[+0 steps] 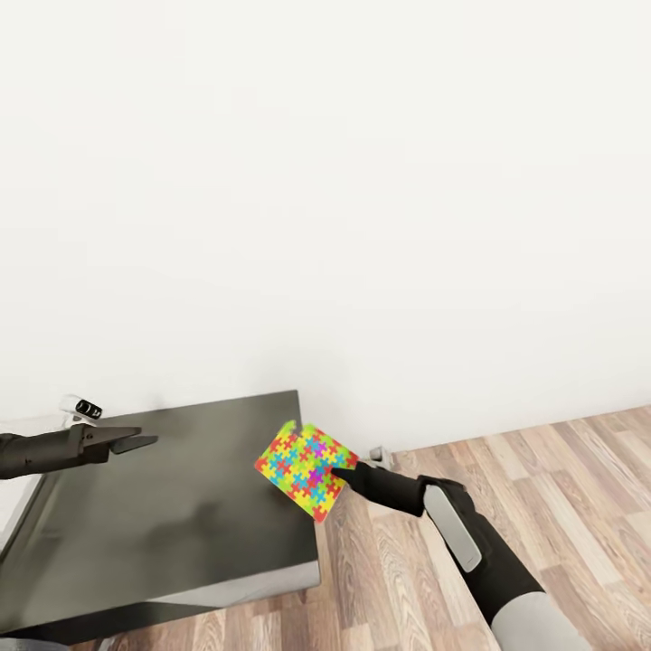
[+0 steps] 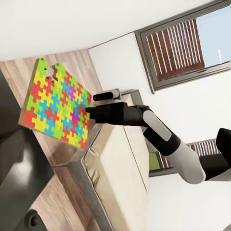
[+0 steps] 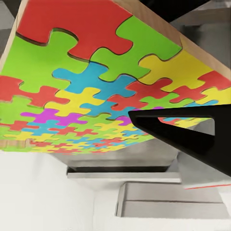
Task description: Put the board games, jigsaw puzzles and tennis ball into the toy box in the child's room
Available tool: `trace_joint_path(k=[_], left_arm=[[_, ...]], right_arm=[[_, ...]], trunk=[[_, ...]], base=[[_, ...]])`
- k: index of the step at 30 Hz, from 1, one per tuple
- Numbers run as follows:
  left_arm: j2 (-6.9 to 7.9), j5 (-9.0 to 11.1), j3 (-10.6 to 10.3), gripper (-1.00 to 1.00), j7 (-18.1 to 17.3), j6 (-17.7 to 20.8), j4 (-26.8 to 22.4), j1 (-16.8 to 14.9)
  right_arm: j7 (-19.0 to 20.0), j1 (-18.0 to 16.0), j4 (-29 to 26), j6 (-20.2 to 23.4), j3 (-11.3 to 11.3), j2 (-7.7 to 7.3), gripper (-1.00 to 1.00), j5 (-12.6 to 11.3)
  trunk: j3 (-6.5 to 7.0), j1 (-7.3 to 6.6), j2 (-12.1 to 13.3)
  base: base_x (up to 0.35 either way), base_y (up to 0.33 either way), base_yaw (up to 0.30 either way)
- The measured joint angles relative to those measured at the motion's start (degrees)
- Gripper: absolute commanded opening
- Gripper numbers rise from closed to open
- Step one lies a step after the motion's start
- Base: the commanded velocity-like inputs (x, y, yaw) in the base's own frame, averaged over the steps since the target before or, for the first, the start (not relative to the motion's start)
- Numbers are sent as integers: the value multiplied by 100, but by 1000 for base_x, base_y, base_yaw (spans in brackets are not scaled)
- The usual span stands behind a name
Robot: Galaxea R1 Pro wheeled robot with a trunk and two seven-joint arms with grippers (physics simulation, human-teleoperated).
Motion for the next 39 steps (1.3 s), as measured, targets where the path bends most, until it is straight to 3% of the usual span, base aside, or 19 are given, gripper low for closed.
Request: trace_joint_path(k=[6,11,20,29,39], left_arm=[[-14,-7,4,100,0,4,3,-6],[-32,-17,-12,100,0,1,1,-8],[-53,-55,-41,100,0,-11,0,-8],[-57,-54,-44,100,0,-12,0,-8],[-162,-54,-37,100,24,-6,-13,-17]], right_arm=[[315,18,-44,-6,-8,-52,-100,6],[454,27,-47,-14,-38,-85,-100,27],[515,62,-48,-12,-49,-331,-100,6],[743,64,-48,-22,-49,-380,-100,24],[761,65,-48,-23,-49,-395,-100,23]], trunk=[[165,-132,242],[213,-132,244],[299,-133,244],[384,-133,244],[479,-133,244]], base=[[-46,0,65],[-7,0,66],[-1,0,66],[0,0,66],[0,0,67]])
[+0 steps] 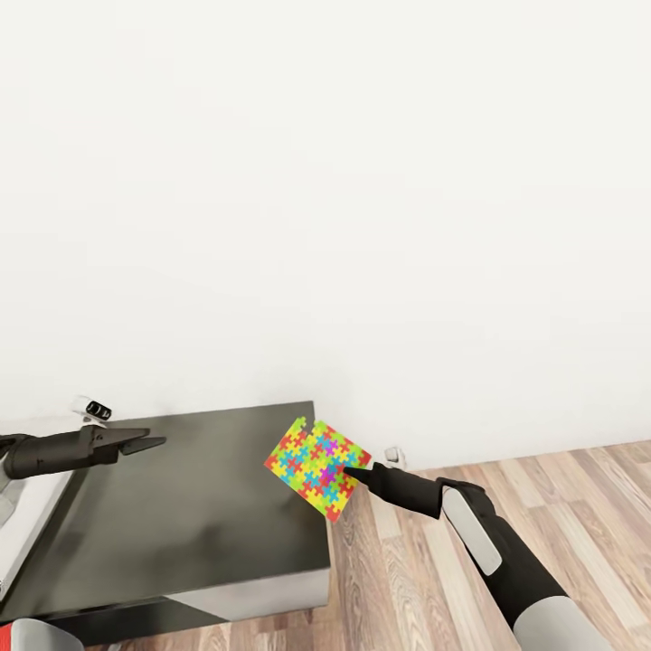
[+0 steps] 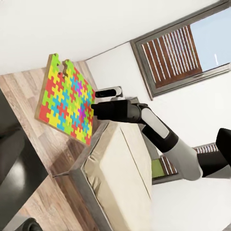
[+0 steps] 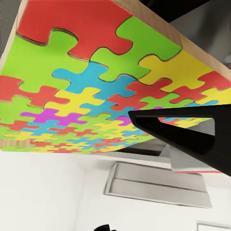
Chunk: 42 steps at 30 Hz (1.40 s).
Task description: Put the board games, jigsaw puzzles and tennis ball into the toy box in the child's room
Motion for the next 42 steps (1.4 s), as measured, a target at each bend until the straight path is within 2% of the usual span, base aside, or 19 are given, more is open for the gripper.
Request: trace_joint_path(k=[26,32,42], left_arm=[[-12,-1,-14,100,6,-15,-125,0],[-9,0,-15,100,8,-5,-127,1],[-14,0,-12,100,9,5,-128,2]], right_arm=[[44,0,0,-9,2,-30,-100,-5],[54,0,-7,-16,9,-18,-100,22],[37,-2,-58,-19,11,-18,-100,58]], trunk=[[247,0,0],[301,2,1],[371,0,1]], base=[[-3,0,77],[-171,0,166],[-16,0,224]])
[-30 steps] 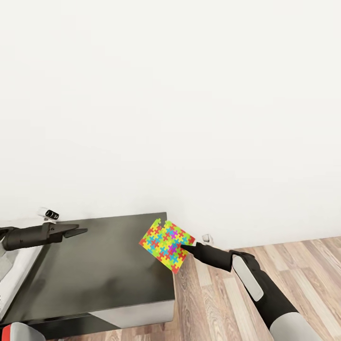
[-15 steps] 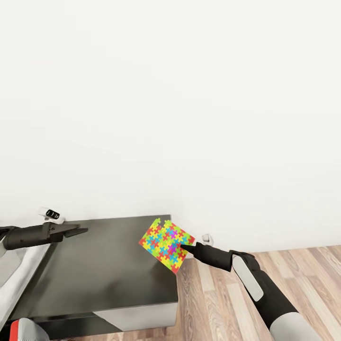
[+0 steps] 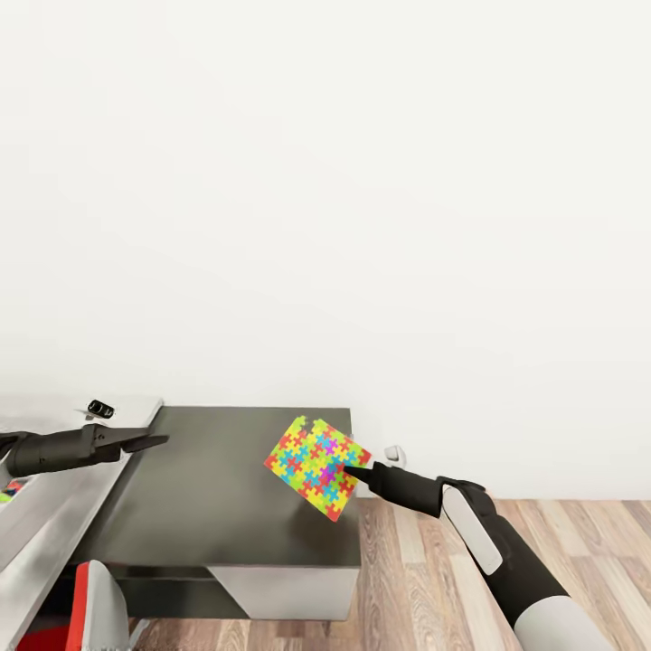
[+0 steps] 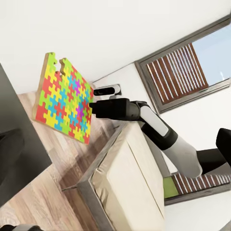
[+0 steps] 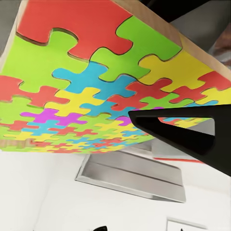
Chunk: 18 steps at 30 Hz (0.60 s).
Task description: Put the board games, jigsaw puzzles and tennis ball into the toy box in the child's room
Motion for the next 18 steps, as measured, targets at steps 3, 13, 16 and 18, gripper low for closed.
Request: trace_joint_path(k=[3,13,16,18], left_arm=[[0,0,2,100,0,-1,0,0],[0,0,5,100,-3,-2,0,0],[0,0,6,100,-8,-15,0,0],[0,0,6,100,-8,-17,0,0]], right_arm=[[-1,1,-1,1,5,2,-100,0],[-6,-3,-2,0,7,11,-100,7],[-2,-2,-2,0,7,7,-100,9],[-6,-3,-2,1,7,11,-100,9]], trunk=[[20,0,0],[88,0,0],[109,0,0],[122,0,0]], base=[[0,0,229],[0,0,229],[0,0,229],[0,0,229]])
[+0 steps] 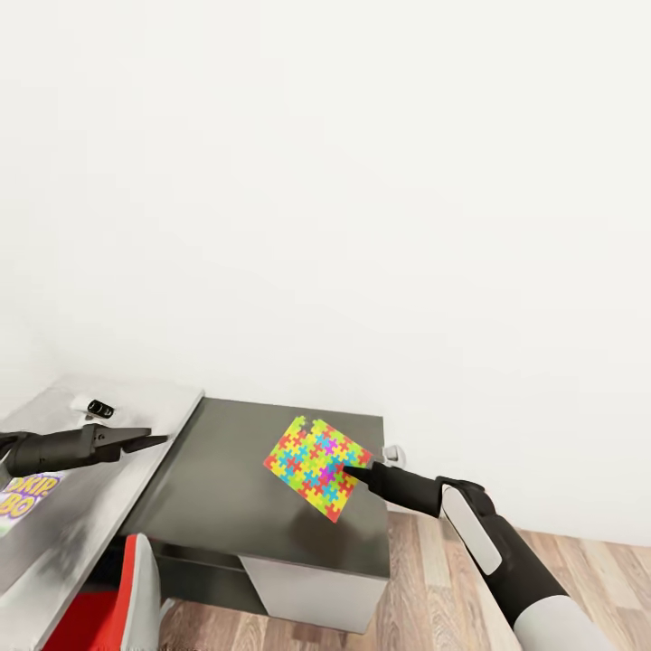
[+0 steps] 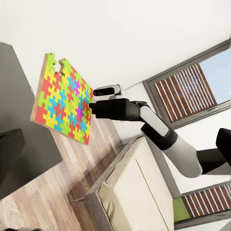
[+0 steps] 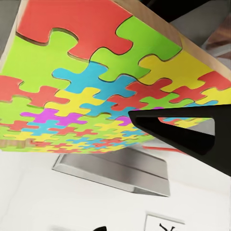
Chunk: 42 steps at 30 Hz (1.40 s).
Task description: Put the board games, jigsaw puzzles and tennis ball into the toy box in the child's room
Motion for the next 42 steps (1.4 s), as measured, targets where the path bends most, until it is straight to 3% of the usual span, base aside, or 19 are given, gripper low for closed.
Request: trace_joint_path(k=[42], left_arm=[[0,0,0,100,-10,-38,0,0]], right_arm=[[-27,5,-130,-10,44,7,-100,14]], trunk=[[285,0,1]], base=[[0,0,228]])
